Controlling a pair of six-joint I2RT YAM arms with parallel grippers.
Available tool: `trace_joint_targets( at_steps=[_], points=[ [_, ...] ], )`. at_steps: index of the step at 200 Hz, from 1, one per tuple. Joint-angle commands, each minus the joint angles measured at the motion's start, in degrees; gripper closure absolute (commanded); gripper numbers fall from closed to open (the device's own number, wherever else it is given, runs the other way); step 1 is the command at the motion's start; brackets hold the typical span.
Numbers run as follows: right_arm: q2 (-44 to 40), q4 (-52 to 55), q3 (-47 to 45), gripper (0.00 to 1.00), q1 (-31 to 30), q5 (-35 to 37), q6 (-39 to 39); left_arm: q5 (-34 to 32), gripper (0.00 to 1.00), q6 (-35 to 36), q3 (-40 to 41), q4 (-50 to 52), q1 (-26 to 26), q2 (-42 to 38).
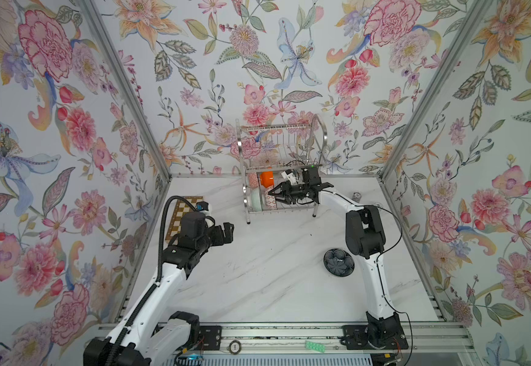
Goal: Load bowls into a dish rack
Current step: Place the bowl in the dish rack.
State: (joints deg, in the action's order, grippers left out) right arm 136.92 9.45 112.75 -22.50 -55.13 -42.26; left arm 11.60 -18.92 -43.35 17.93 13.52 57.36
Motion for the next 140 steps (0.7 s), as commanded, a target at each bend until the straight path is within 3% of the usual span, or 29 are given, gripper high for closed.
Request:
trace_joint_targets(
  at_steps=[1,140],
  points=[
    [-2.58,-2.14,-2.80,0.48,-1.01,1.55,0.14,-0.17,0.01,0.72,0.15,0.62,0.56,0.09],
    [-8.26,-38.26,-24.76,0.31,-3.69,11.01,-15.36,-0.18,0.01,0.66,0.28,0.65,0.98,-0.19]
  ],
)
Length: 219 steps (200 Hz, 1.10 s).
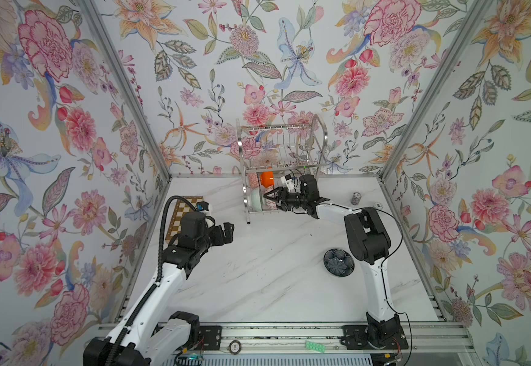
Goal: Load bowls into a dish rack
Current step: Place the bowl in the dish rack.
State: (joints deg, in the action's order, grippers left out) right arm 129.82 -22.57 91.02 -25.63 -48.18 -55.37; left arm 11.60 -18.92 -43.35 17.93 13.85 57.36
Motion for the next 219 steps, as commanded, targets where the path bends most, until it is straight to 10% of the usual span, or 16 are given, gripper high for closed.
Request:
trace_joint_targets(
  at_steps=[1,219],
  points=[
    [-1.15,-6.42,-3.13,0.31,-0.56,4.15,-2.35,-0.17,0.01,0.65,0.28,0.67,0.66,-0.21],
    [-7.43,-31.18,-21.96,0.24,-4.94,29.12,-1.01,-0.87,0.01,1.33,0.07,0.80,1.02,0.01]
  ],
)
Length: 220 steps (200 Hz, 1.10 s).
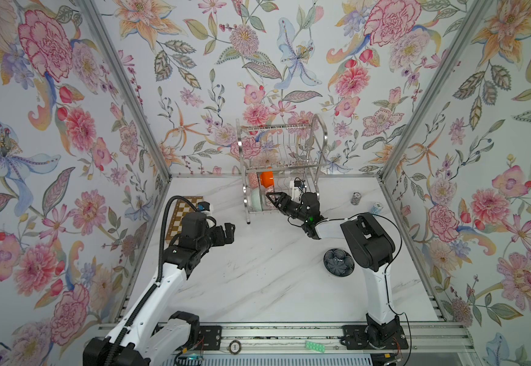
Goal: Load bowls into a dish rack
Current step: Place the bowl in the dish rack.
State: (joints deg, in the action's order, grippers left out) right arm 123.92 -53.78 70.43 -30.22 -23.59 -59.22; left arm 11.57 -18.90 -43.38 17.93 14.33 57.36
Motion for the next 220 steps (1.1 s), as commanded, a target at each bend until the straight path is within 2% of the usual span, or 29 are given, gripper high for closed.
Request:
trace_joint_targets(
  at_steps=[1,26,33,45,84,114,123,220],
  points=[
    [-1.55,0.01,-1.41,0.24,-0.36,4.70,2.82,-0.89,0.01,1.31,0.07,0.79,0.53,0.02],
    [-0.78,-1.91,-1.47,0.23,-0.77,7.61,1.47,-0.81,0.01,1.29,0.11,0.79,0.53,0.10],
    [-0.47,-2.01,-1.17,0.17,-0.85,8.09,1.07,-0.76,0.01,1.20,0.13,0.79,0.53,0.10],
    [-0.51,-1.00,-0.33,0.14,-0.84,8.55,1.00,-0.76,0.01,1.18,0.10,0.79,0.53,0.01],
    [-0.84,3.18,0.80,0.14,-0.86,9.78,2.85,-1.02,0.01,1.29,0.13,0.87,0.54,-0.05],
    [-2.23,4.40,-1.51,0.14,-0.83,13.82,4.09,-0.98,0.01,1.42,0.12,0.89,0.57,0.19],
    [-2.61,4.46,-2.09,0.14,-2.53,14.60,4.47,-0.94,0.01,1.47,0.11,0.79,0.53,0.29],
    [-10.90,-0.57,-12.29,0.14,-4.18,23.23,10.26,-1.12,0.01,1.50,0.13,0.87,0.53,0.26]
  ],
)
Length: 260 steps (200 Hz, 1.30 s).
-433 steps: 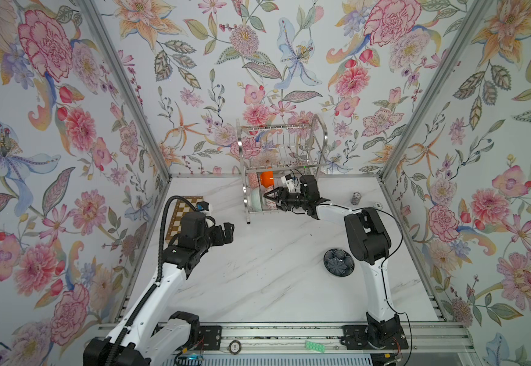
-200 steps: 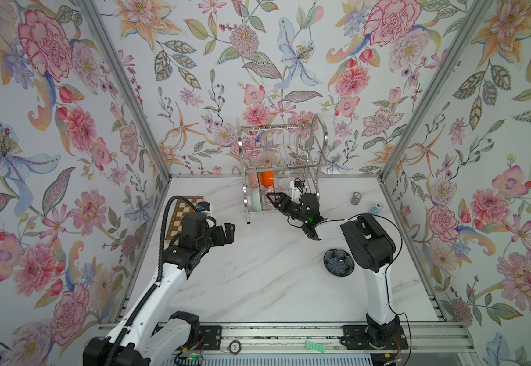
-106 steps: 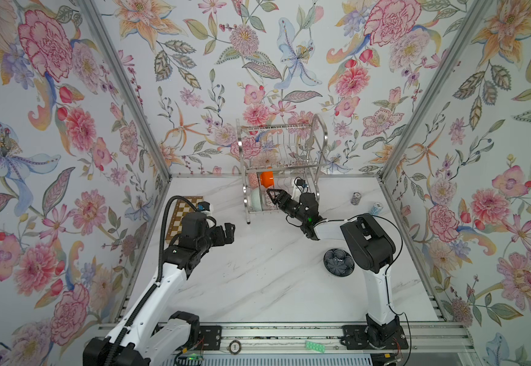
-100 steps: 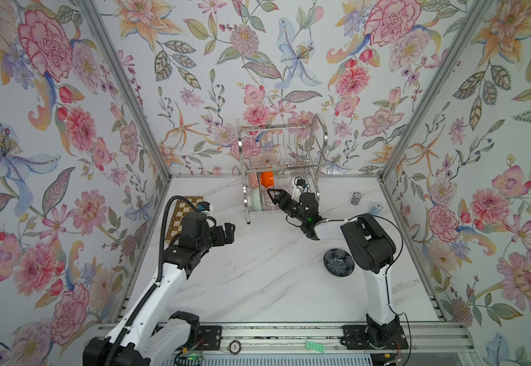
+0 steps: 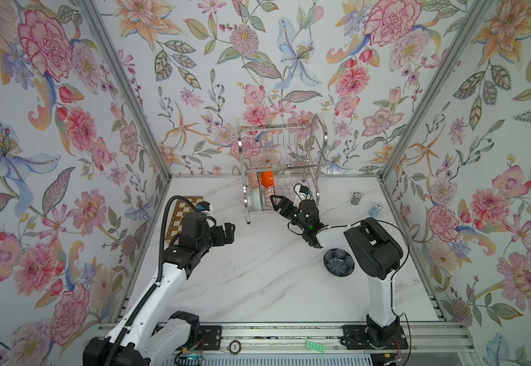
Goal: Load bowls into a dish rack
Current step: Place the bowl in the dish rack, then pick up the bowl from the middle-right of the table.
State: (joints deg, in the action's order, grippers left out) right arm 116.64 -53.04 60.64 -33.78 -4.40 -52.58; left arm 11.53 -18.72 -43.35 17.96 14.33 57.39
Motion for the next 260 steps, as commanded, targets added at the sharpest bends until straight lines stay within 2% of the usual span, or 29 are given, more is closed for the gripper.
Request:
trace_joint_targets(
  at_steps=[1,41,80,110,135,176,214,260],
  points=[
    [-3.66,-1.39,-2.57,0.14,-0.60,4.04,3.71,-1.07,0.01,1.32,0.11,0.90,0.53,0.25],
    [-9.23,-0.37,-6.69,0.14,-2.33,7.51,6.52,-0.94,0.01,1.39,0.11,0.86,0.54,0.20],
    [-21.26,7.83,-13.86,0.09,-6.77,14.46,13.33,-1.25,0.01,1.50,0.11,0.79,0.55,-0.12],
    [-31.33,26.94,-14.84,0.06,-12.12,25.65,19.93,-0.98,0.01,1.63,-0.03,0.77,0.57,0.18],
    [-36.92,41.97,-14.93,0.04,-16.32,34.94,22.00,-1.14,0.01,1.67,-0.01,0.77,0.54,-0.03],
    [-42.44,68.63,-11.56,0.02,-20.66,42.07,23.04,-0.88,0.01,1.57,-0.04,0.77,0.53,0.06],
    [-44.19,89.13,-6.42,0.03,-21.64,39.48,21.58,-0.89,0.01,1.49,-0.14,0.76,0.60,0.09],
    [-44.67,105.77,-2.56,0.20,-22.25,32.13,16.76,-1.18,0.01,1.36,-0.10,0.79,0.57,-0.56]
  ],
)
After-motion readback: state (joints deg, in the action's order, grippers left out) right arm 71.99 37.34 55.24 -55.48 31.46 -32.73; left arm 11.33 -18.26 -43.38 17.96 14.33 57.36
